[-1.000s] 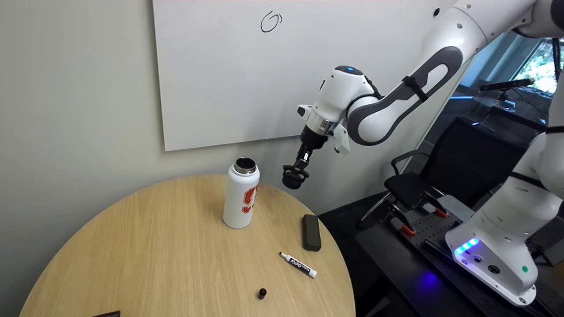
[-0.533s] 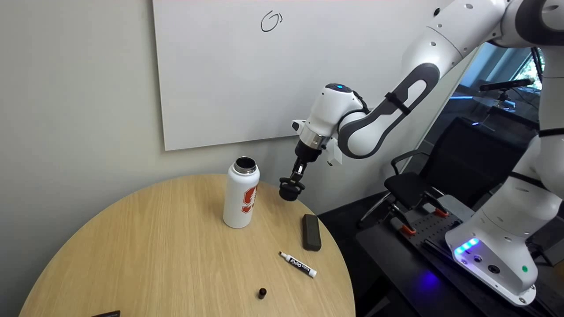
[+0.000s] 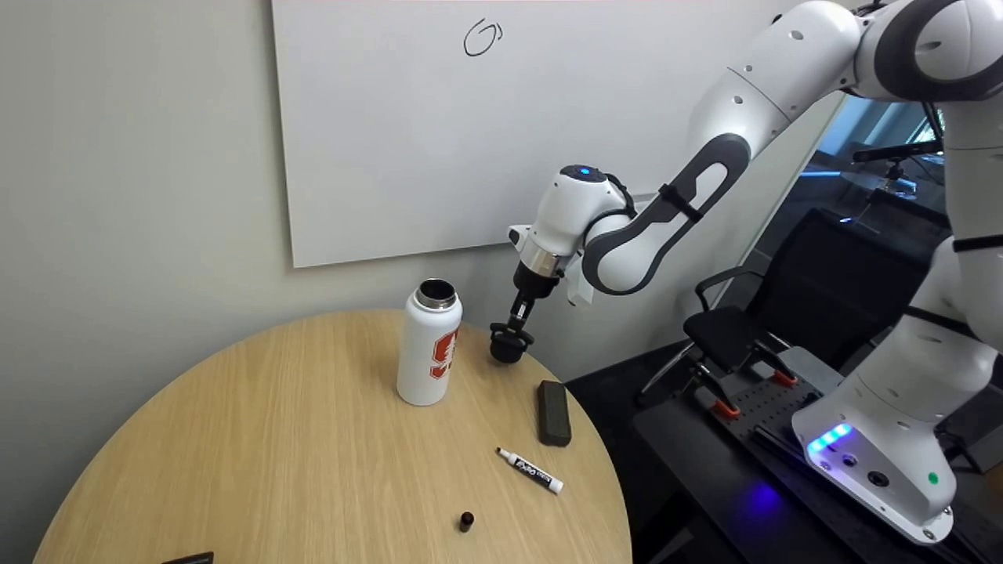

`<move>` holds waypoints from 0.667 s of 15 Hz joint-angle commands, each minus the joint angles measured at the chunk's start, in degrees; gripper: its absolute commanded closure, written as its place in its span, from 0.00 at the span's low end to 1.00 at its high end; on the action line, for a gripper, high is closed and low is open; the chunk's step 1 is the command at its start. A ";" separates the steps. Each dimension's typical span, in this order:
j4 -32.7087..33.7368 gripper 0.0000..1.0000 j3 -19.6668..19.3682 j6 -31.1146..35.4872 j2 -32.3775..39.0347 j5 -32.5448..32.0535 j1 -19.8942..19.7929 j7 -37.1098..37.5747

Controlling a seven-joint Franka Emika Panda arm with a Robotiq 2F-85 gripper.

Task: Take the lid off of the white bottle and put it on the table

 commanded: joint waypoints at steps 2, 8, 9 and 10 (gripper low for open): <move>1.93 0.88 -2.14 1.90 2.38 -0.81 2.03 2.11; -3.62 0.37 -11.62 4.07 -5.13 -5.59 11.16 7.18; -5.17 0.28 -13.50 4.56 -7.25 -6.90 12.88 8.12; -6.61 0.21 -15.46 4.13 -9.58 -8.36 14.87 8.94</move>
